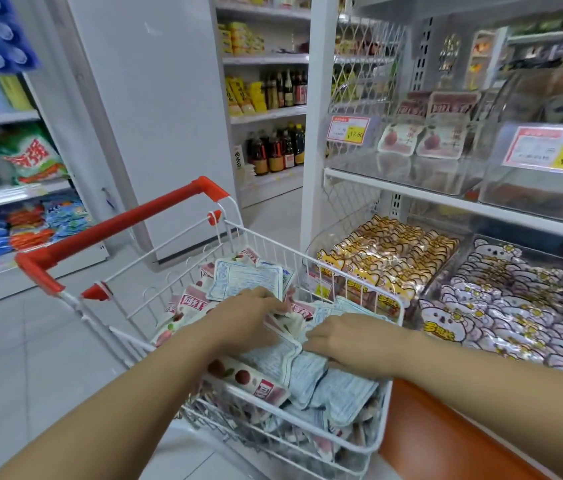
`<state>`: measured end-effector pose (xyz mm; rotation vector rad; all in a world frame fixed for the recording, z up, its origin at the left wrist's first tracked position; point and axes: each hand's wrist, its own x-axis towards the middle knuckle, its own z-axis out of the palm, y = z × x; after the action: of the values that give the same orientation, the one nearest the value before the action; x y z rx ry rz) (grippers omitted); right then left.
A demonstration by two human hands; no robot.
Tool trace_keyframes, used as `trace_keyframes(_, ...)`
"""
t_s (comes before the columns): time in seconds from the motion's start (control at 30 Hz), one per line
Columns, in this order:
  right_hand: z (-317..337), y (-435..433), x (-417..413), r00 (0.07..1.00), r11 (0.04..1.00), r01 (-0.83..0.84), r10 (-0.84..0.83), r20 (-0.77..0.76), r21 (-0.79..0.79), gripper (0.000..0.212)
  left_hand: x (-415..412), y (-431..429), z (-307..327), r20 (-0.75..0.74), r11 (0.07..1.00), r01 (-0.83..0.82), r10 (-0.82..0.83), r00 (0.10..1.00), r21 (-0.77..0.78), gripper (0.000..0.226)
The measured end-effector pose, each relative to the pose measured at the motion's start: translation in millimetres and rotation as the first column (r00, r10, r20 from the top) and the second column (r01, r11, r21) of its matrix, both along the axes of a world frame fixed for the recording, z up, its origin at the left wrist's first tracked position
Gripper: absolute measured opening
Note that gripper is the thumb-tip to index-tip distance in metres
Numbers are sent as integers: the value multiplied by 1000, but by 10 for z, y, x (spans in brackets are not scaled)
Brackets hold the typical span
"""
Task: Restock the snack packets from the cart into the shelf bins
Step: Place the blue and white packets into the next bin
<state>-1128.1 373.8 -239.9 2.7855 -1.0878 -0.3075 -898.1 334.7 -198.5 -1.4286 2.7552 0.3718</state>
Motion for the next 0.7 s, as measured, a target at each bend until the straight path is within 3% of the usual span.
trace_keyframes(0.07, 2, -56, 8, 999, 1000, -13, 12, -31, -22, 57, 5, 11, -16, 32, 1000, 15, -14, 999, -10, 59)
trace_keyframes(0.2, -44, -75, -58, 999, 997, -52, 53, 3, -63, 59, 36, 31, -31, 63, 1000, 21, -22, 998, 7, 59)
trace_keyframes(0.33, 119, -27, -236, 995, 998, -10, 16, 96, -61, 45, 74, 19, 17, 35, 998, 1, -3, 999, 65, 59)
trace_keyframes(0.43, 330, -14, -427, 956, 987, 161, -153, 249, -9, 23, 80, 19, 62, -2, 997, -21, 21, 1000, 77, 56)
trace_keyframes(0.5, 468, 28, -525, 865, 946, 289, -324, 385, 146, 11, 54, 45, 117, -98, 996, -31, 39, 994, 83, 56)
trace_keyframes(0.57, 548, 101, -530, 690, 879, 330, -474, 547, 345, 10, 21, 102, 186, -251, 991, -39, 70, 966, 127, 60)
trace_keyframes(0.63, 619, 184, -441, 483, 795, 219, -592, 645, 565, 12, -31, 178, 264, -463, 968, -3, 122, 878, 250, 56)
trace_keyframes(0.7, 660, 278, -292, 296, 677, 0, -703, 646, 736, 19, -115, 285, 323, -629, 919, 41, 237, 740, 393, 45)
